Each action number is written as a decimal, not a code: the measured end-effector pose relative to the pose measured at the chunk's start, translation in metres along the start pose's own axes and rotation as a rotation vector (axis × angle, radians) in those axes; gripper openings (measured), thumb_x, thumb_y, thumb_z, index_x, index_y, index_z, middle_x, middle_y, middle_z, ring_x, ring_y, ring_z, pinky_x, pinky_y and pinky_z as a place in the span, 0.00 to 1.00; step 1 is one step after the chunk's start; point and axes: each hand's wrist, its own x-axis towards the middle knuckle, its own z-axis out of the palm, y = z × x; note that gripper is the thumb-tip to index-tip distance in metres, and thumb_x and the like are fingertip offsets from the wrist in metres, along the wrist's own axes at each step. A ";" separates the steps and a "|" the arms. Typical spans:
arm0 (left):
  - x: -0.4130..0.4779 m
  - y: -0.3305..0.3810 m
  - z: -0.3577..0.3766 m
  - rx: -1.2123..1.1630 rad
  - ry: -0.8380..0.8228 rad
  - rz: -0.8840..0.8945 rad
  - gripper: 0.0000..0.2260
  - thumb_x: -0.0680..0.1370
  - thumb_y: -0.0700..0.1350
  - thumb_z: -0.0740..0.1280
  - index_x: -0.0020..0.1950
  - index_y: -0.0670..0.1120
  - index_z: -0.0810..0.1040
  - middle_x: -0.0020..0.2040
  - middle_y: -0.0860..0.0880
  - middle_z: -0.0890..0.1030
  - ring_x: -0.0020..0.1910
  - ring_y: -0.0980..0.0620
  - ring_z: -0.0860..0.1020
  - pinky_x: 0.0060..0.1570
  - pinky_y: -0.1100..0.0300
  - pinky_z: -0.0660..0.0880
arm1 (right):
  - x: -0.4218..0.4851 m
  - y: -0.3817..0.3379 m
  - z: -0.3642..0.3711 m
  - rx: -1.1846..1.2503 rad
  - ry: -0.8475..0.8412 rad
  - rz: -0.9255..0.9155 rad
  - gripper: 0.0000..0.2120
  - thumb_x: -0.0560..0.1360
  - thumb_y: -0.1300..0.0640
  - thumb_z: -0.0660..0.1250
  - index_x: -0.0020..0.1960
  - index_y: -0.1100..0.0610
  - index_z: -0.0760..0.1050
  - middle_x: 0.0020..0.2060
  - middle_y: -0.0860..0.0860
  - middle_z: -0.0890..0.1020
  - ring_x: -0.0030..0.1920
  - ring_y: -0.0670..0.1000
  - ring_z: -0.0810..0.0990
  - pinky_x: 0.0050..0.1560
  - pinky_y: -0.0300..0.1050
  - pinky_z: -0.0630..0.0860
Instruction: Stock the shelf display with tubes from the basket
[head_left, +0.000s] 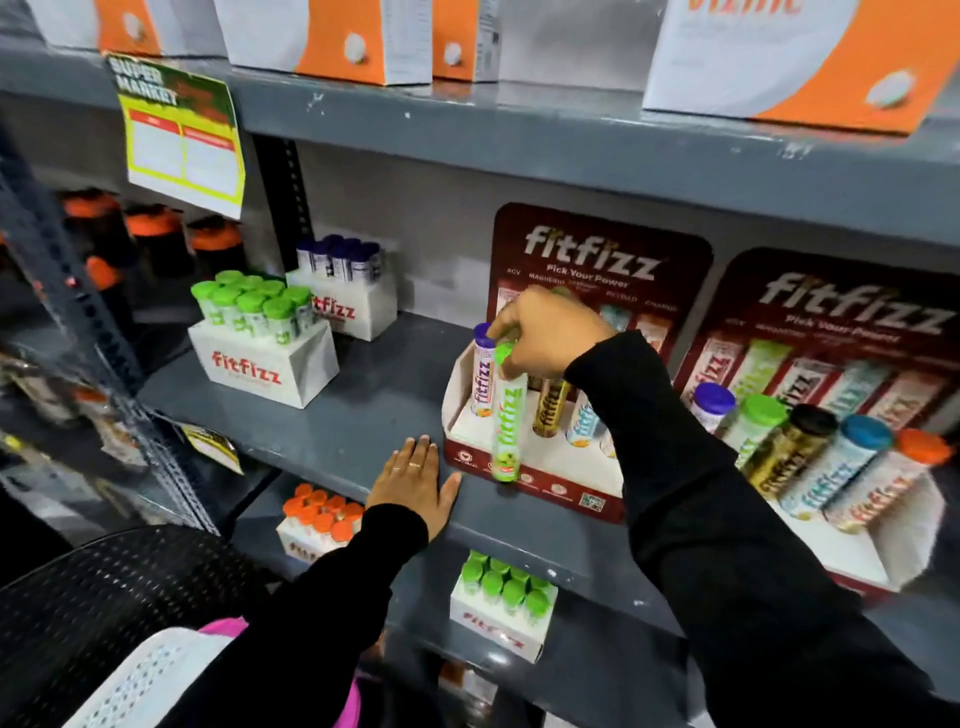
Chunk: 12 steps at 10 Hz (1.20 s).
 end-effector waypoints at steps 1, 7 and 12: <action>-0.001 -0.001 0.001 0.029 -0.029 -0.010 0.40 0.70 0.62 0.32 0.75 0.41 0.51 0.77 0.45 0.52 0.75 0.48 0.50 0.73 0.55 0.46 | 0.008 0.008 -0.001 0.040 0.059 0.073 0.14 0.72 0.64 0.71 0.57 0.59 0.80 0.59 0.56 0.80 0.59 0.55 0.78 0.59 0.46 0.76; -0.002 0.001 -0.005 0.045 -0.099 -0.029 0.28 0.80 0.57 0.45 0.76 0.42 0.48 0.77 0.47 0.49 0.75 0.50 0.46 0.73 0.55 0.44 | 0.031 0.027 0.025 -0.100 0.157 0.167 0.17 0.74 0.63 0.70 0.62 0.62 0.75 0.60 0.59 0.78 0.58 0.59 0.79 0.56 0.49 0.77; -0.020 0.004 -0.008 -0.067 0.206 0.075 0.28 0.74 0.51 0.51 0.63 0.29 0.70 0.64 0.31 0.72 0.63 0.32 0.71 0.61 0.36 0.68 | -0.062 0.004 0.071 -0.131 0.443 -0.155 0.16 0.70 0.59 0.74 0.56 0.65 0.79 0.53 0.60 0.83 0.55 0.62 0.80 0.54 0.51 0.79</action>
